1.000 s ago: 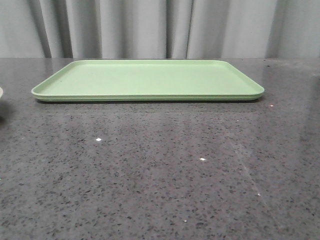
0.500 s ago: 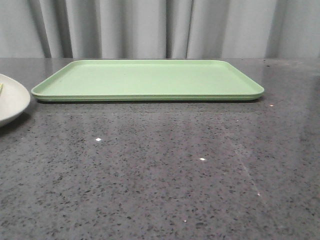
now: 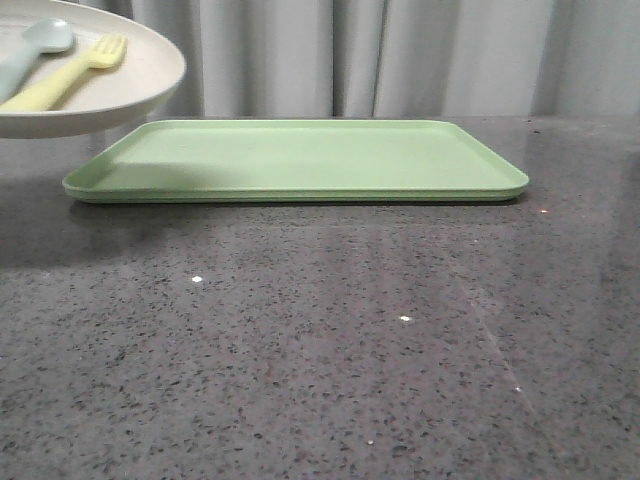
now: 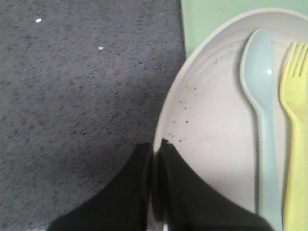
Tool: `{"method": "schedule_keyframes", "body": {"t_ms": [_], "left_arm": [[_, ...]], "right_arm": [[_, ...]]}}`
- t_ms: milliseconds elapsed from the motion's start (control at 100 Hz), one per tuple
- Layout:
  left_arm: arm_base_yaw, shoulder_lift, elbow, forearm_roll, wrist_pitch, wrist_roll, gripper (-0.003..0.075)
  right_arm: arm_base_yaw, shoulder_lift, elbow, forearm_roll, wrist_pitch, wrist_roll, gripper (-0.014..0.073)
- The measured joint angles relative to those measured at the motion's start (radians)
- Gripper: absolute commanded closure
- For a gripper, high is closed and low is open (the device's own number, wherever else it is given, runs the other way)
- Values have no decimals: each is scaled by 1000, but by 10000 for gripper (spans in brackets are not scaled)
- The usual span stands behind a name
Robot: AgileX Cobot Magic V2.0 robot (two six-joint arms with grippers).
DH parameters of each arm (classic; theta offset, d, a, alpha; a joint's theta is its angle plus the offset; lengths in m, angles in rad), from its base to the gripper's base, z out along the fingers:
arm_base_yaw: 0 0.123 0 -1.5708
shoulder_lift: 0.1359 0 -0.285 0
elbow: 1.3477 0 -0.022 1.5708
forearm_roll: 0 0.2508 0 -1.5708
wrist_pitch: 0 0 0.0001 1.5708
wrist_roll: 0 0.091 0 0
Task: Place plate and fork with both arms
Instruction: 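Lift the plate with the left gripper and carry it over the tray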
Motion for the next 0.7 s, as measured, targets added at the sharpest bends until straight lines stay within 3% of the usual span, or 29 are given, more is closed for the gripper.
{"method": "schedule_keyframes", "body": {"t_ms": [700], "left_arm": [[-385,447,-390,-8,-174,-258,741]], "right_arm": [[0,0,0,0,0,0,169]]}}
